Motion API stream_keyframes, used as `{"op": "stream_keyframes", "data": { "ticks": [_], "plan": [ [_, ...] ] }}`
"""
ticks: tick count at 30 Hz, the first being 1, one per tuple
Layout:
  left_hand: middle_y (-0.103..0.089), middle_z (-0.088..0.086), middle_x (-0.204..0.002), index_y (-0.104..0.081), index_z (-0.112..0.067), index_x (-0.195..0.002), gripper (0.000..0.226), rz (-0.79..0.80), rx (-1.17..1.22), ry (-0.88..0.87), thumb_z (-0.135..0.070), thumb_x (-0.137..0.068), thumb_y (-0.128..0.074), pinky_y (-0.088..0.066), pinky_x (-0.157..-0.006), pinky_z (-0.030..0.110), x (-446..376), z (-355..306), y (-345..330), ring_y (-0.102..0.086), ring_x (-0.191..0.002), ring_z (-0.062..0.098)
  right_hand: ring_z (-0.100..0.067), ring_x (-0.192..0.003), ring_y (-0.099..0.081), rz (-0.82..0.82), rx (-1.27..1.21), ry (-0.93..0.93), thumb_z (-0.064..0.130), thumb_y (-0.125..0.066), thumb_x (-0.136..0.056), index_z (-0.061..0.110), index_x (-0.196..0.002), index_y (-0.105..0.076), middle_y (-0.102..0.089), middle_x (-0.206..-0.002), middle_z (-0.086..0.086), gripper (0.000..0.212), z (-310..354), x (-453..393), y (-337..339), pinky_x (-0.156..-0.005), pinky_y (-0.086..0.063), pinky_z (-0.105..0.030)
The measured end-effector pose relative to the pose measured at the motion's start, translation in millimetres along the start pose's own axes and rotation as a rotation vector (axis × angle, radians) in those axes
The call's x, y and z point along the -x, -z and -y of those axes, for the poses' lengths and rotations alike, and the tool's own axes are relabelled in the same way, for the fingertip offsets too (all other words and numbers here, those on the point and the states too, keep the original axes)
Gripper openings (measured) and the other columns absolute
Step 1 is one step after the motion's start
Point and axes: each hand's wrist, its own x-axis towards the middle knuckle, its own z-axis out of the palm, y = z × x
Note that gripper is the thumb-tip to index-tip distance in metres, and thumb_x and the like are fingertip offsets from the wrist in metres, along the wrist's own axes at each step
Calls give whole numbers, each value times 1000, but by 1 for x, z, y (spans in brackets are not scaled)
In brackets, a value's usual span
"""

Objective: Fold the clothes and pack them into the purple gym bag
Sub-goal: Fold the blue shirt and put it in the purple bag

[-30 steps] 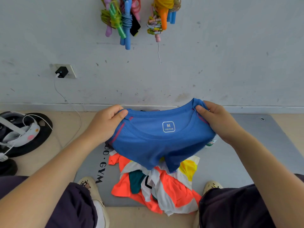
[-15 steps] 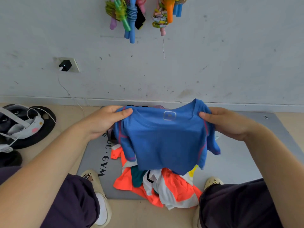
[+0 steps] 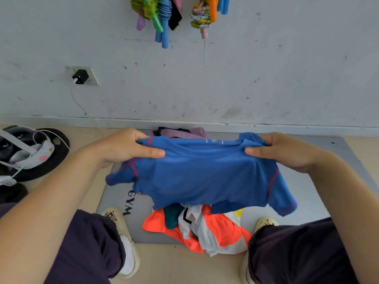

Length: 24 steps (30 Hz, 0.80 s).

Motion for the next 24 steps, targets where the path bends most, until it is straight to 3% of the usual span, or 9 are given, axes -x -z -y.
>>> {"op": "stream_keyframes", "data": {
  "ticks": [3,7,8,10,13,16,20,22,24],
  "plan": [
    [-75,1,-109,-78,-28,-96,29,-2,290,-69,-45,-73,-73,-56,-78,18,-2,-4,-7,-71,-100,15,-16,-101,-70,-78,-299,51,34,-58,-84,12,-111,-68,-74,-108,-2,37,1,-6,-7,-76,-55,-21],
    [-73,5,-113,-75,-24,-100,34,-124,308,-64,-50,-80,-72,-49,-99,44,-6,-10,-19,-67,-110,23,-18,-93,-70,-168,-337,49,39,-59,-84,13,-105,-70,-74,-103,-6,35,5,-10,-18,-74,-58,-26],
    [-74,0,-109,-75,-27,-99,36,-130,275,-70,-56,-77,-68,-50,-98,41,-6,-11,-21,-68,-107,20,-19,-91,-70,-163,-328,38,43,-63,-81,13,-102,-71,-74,-102,-8,37,7,-10,-19,-74,-58,-28],
    [-76,-6,-98,-76,-36,-92,37,-87,271,-86,-63,-68,-70,-56,-80,26,-4,-14,-20,-72,-95,14,-19,-84,-71,-106,-238,15,51,-74,-73,16,-93,-74,-75,-96,-9,41,9,-6,-17,-67,-57,-28],
    [-76,-8,-84,-75,-36,-84,48,56,45,-59,-68,-49,-77,-51,-59,17,-1,-11,-11,-72,-75,8,-13,-77,-73,93,65,-59,55,-80,-60,26,-84,-76,-76,-86,-1,38,11,1,-10,-62,-52,-18],
    [-75,-4,-77,-74,-25,-76,57,161,-99,-3,-69,-42,-83,-49,-58,19,1,-6,-10,-70,-68,11,-14,-73,-72,208,143,-108,52,-81,-59,22,-80,-76,-76,-81,-1,36,10,5,-8,-61,-52,-19],
    [-74,15,-102,-76,-15,-92,71,139,152,-31,-63,-42,-89,-58,-85,45,3,-6,-11,-70,-97,36,-30,-92,-72,209,-77,-72,39,-76,-78,11,-91,-75,-74,-100,-17,32,6,4,-4,-76,-57,-33],
    [-74,10,-108,-77,-20,-97,70,123,294,-61,-63,-44,-89,-58,-85,38,3,-7,-11,-70,-101,29,-30,-97,-70,177,-241,-66,35,-66,-87,8,-103,-72,-71,-108,-18,33,3,2,-5,-79,-58,-36],
    [-76,0,-104,-78,-28,-93,63,95,339,-78,-65,-43,-88,-57,-75,23,2,-8,-10,-72,-96,16,-23,-96,-70,144,-316,-50,35,-64,-88,14,-109,-72,-72,-109,-11,31,2,0,-7,-74,-57,-29]
  ]
}}
